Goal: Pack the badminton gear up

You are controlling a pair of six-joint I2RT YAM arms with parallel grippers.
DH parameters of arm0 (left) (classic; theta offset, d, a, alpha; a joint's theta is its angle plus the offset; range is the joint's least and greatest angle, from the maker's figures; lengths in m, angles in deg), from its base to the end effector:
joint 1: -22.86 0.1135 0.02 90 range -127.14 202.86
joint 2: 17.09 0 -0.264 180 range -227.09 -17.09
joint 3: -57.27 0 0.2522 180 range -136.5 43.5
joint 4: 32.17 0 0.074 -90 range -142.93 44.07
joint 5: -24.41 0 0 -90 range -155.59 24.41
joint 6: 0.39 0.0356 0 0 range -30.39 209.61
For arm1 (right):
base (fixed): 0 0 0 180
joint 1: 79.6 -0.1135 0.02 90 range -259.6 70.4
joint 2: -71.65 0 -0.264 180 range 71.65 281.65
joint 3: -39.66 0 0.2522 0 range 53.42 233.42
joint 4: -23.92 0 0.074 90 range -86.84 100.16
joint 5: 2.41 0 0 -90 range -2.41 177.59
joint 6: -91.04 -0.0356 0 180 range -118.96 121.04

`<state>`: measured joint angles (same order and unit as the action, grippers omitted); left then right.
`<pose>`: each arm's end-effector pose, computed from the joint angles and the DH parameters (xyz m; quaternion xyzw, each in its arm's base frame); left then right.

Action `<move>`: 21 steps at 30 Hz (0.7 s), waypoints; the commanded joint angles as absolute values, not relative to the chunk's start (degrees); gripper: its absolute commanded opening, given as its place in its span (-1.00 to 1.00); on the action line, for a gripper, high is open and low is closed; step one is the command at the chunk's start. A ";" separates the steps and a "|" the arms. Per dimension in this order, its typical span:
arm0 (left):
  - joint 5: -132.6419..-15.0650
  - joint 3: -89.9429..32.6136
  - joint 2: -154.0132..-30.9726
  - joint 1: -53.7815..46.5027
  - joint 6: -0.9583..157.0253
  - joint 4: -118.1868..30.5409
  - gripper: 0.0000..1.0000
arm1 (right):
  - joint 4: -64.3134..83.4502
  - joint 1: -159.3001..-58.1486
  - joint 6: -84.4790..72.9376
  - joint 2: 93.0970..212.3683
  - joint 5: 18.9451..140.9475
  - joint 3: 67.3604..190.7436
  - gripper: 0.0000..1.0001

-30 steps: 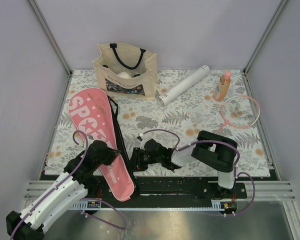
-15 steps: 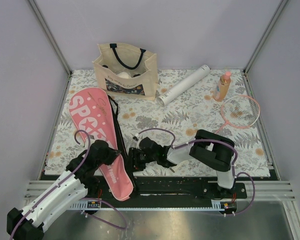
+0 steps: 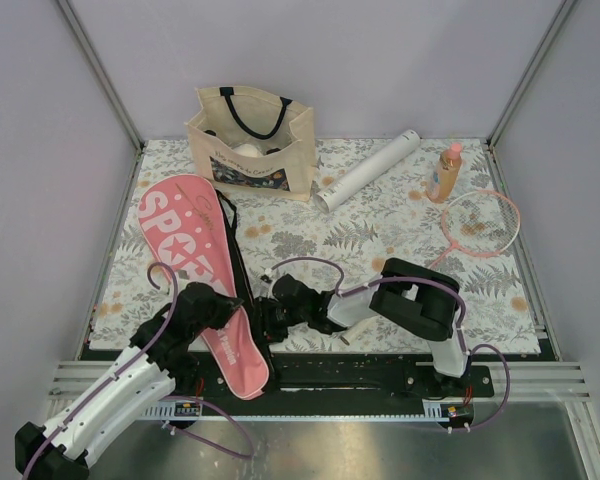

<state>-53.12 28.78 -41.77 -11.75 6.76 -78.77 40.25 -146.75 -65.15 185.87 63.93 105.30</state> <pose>0.0962 -0.0570 0.1666 -0.4119 0.8136 -0.2886 0.2917 0.1365 0.3606 0.1083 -0.1062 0.8562 0.5051 0.0223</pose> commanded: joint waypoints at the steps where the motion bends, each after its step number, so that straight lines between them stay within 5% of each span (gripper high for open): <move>1: -52.67 28.30 -40.82 -11.86 6.38 -71.94 -1.00 | 38.21 -146.31 -63.82 178.81 68.67 102.74 -0.17; 9: -50.74 27.42 -39.42 -11.86 7.70 -76.33 -1.00 | 23.64 -139.72 -65.93 154.57 82.03 90.69 -0.09; 17: -50.65 27.95 -37.74 -11.77 8.84 -76.42 -1.00 | -25.37 -137.61 -81.54 137.50 112.25 98.94 0.09; 21: -51.26 28.12 -37.30 -11.86 9.63 -76.42 -1.00 | -36.66 -133.57 -85.70 133.71 118.86 99.39 0.17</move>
